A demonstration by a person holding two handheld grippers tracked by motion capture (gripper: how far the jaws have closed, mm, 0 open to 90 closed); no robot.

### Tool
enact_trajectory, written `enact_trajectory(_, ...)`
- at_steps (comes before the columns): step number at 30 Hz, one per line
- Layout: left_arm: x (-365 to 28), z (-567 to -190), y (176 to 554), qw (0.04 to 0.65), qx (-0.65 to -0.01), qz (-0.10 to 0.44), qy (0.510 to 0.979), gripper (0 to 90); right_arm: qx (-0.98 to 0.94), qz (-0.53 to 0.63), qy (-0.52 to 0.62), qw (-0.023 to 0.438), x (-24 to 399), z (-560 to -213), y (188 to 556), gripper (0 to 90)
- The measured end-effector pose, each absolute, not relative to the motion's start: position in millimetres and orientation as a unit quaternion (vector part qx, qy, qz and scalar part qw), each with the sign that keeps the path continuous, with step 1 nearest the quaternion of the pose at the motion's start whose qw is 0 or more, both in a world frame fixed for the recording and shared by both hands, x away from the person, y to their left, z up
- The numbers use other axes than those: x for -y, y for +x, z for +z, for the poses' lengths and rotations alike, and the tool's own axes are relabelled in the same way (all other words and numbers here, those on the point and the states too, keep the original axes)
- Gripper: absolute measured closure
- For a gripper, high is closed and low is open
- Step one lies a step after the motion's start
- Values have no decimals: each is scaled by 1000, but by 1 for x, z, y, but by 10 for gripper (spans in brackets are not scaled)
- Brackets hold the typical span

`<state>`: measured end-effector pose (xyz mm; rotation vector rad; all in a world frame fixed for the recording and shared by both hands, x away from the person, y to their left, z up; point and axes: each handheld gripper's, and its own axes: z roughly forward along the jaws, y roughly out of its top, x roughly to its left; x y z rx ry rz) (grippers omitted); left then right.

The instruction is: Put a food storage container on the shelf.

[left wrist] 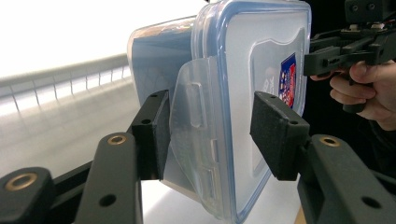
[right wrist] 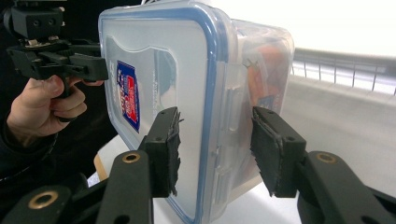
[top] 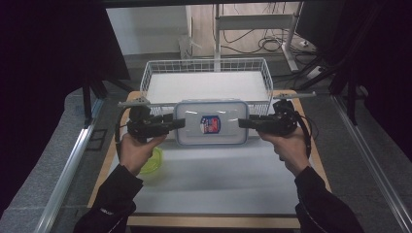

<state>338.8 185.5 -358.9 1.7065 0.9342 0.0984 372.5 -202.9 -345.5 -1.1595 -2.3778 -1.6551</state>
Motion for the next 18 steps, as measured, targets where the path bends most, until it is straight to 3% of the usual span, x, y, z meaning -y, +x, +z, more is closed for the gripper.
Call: enact_trajectory(18, -198, -321, 396, 580, -396, 30, 711, 492, 753, -535, -382, 2, 192, -302, 420, 530)
